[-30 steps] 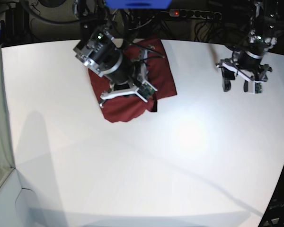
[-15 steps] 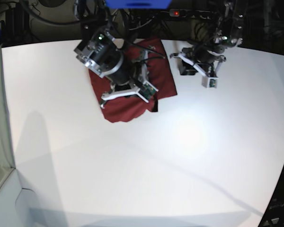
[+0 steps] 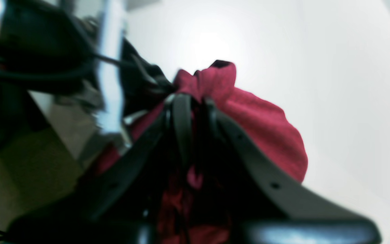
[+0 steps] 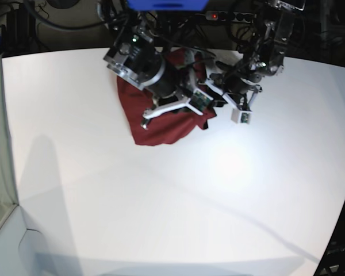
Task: Layout the t-shirt on the table in an organized manner, then fold the t-shirt properly
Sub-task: 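Bring the left gripper to the folded stack and press it beside the right gripper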
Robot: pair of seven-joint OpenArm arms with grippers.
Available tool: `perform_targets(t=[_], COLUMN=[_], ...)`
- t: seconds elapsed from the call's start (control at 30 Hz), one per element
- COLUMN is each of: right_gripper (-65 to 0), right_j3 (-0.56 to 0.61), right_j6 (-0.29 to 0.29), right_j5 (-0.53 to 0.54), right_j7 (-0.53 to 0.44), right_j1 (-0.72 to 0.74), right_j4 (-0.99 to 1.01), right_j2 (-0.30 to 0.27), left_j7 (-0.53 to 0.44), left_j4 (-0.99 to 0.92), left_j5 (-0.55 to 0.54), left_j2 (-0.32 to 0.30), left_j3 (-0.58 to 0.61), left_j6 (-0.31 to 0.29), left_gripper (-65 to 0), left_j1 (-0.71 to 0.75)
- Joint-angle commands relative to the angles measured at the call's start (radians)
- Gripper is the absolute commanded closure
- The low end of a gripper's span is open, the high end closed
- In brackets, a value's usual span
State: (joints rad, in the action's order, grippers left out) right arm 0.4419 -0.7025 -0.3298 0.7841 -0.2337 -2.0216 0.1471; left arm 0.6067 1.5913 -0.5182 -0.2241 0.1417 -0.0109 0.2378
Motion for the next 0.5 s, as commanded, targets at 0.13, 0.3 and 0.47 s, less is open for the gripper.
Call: perform_targets(t=[0.13,0.3,0.47], right_gripper=[0.0,0.0,0.0], right_j3=[0.064,0.074,0.081], right_j6=[0.004,0.004,0.004], right_j5=[0.018,0.013,0.014], right_j7=[0.041,0.047,0.048], right_j1=[0.012,0.027,0.026], right_j4=[-0.001,0.014,0.020], right_j2=[0.010,0.010,-0.007], left_j7=[0.029,0.029,0.029], left_j4=[0.005,0.021,0.051], left_j5=[0.007,0.007,0.007], left_j2=[-0.005,-0.004,-0.005], left_j3=[-0.047,-0.113,-0.172], left_j6=[0.015,0.009,0.007], left_gripper=[-12.7,-12.7,-12.8], left_j1=[0.001,0.011,0.025])
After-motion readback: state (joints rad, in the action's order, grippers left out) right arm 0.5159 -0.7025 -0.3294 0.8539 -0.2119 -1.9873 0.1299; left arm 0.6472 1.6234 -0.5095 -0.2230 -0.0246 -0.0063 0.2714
